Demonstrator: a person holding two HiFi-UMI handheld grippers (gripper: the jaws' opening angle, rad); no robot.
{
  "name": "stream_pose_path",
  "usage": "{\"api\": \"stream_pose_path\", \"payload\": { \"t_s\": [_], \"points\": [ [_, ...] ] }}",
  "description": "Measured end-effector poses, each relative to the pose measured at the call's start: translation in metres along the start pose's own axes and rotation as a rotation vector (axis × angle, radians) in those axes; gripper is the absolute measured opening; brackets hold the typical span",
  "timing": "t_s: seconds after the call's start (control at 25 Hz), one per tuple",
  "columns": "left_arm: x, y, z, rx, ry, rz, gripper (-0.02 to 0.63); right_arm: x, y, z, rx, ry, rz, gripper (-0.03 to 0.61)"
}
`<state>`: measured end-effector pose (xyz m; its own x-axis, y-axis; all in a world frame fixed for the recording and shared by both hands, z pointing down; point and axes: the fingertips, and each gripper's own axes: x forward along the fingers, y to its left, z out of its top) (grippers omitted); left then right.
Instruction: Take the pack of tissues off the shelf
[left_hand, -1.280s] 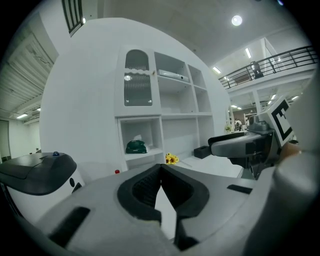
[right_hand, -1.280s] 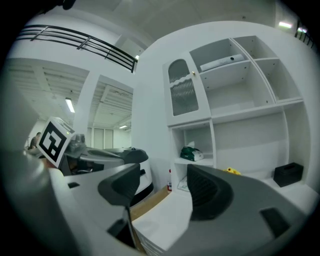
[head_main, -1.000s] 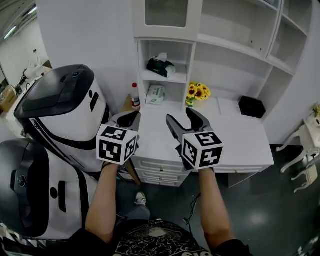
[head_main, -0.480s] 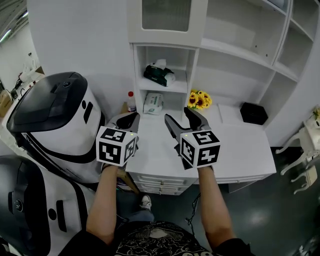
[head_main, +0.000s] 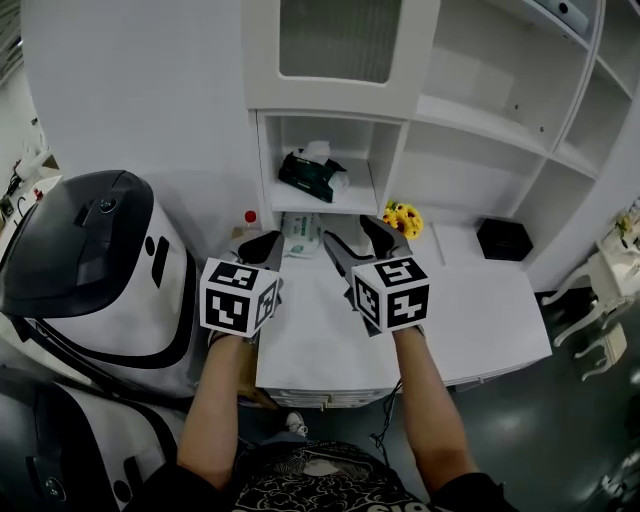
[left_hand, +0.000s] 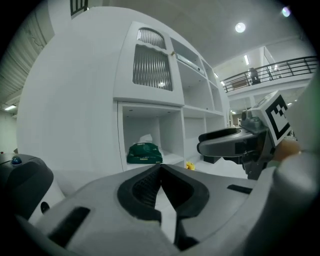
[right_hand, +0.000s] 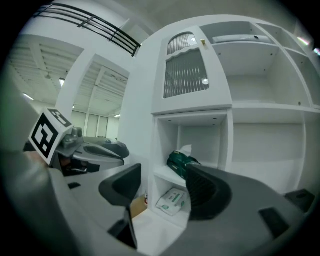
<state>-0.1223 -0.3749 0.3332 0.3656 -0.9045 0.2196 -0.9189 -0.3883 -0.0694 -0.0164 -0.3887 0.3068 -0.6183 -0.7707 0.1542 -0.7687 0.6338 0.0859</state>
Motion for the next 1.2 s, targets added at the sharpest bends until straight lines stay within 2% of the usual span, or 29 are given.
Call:
{"api": "stream_pose_path", "payload": {
  "t_s": [0.44, 0.68, 1.2],
  "points": [
    [0.051, 0.03, -0.001, -0.001, 0.002, -0.1, 0.005, 0.071, -0.018, 0.006, -0.092, 0.075, -0.045, 0.281],
    [0.068, 0.031, -0.006, 0.009, 0.009, -0.155, 0.005, 0.098, -0.026, 0.01, -0.163, 0.11, -0.063, 0.279],
    [0.089, 0.039, -0.011, 0.031, 0.007, -0.206, 0.005, 0.148, -0.04, -0.005, -0.248, 0.202, -0.081, 0.264]
  ]
}}
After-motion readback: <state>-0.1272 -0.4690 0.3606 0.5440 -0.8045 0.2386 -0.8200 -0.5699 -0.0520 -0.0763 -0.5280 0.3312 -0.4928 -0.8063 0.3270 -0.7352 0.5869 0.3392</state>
